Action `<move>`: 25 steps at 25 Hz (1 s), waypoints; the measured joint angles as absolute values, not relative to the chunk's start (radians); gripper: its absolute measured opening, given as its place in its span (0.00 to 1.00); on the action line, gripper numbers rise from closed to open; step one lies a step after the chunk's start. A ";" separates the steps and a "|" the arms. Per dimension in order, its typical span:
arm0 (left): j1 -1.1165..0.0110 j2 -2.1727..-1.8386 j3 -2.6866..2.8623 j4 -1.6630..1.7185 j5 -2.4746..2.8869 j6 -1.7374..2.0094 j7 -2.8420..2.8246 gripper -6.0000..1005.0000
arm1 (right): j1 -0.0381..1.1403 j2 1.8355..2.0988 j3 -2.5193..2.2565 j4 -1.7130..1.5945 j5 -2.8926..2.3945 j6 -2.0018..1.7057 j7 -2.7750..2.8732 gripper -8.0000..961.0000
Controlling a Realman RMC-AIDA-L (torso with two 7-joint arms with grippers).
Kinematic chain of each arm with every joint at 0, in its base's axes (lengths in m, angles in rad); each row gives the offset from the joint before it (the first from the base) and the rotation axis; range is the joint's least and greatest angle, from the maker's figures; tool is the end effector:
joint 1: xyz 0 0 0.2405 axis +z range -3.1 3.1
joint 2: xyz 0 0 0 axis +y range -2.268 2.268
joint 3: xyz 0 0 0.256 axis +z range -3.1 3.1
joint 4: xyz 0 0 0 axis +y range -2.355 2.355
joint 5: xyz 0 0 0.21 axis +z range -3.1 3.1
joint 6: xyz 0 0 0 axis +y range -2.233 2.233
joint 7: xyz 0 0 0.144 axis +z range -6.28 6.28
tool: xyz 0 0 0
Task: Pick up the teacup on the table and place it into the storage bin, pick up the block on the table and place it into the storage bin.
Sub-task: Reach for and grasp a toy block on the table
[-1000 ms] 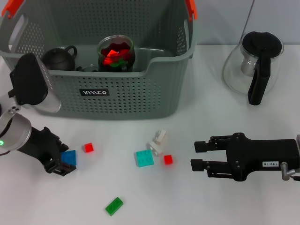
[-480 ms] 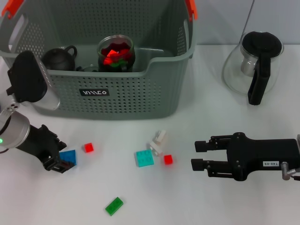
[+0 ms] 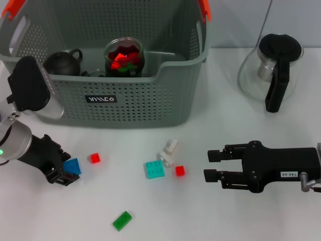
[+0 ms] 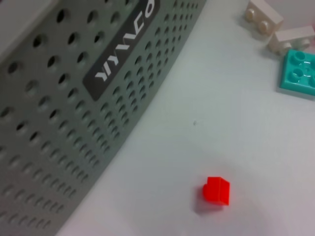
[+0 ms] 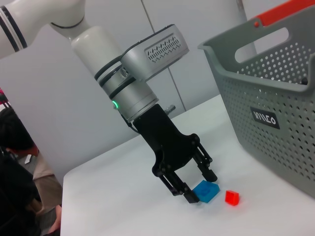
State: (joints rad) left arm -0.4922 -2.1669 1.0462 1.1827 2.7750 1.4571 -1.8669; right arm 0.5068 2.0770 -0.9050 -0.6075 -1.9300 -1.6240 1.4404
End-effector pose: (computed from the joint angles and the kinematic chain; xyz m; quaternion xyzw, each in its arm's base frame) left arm -0.2796 0.3352 0.0084 -0.9421 -0.2099 0.2093 0.1569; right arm 0.2507 0.3009 -0.0308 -0.9452 0.2285 0.2329 0.0140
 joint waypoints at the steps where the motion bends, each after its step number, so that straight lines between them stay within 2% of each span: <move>1: -0.492 -2.167 1.046 1.182 2.775 1.457 -1.867 0.58 | 0.507 2.077 -0.905 -0.607 -1.930 -1.623 1.440 0.60; 25: -0.490 -2.169 1.066 1.178 2.789 1.434 -1.887 0.57 | 0.509 2.078 -0.905 -0.607 -1.930 -1.629 1.442 0.60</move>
State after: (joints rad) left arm -0.4899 -2.1687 1.0655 1.1780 2.7888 1.4344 -1.8872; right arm 0.5093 2.0776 -0.9050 -0.6074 -1.9296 -1.6290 1.4422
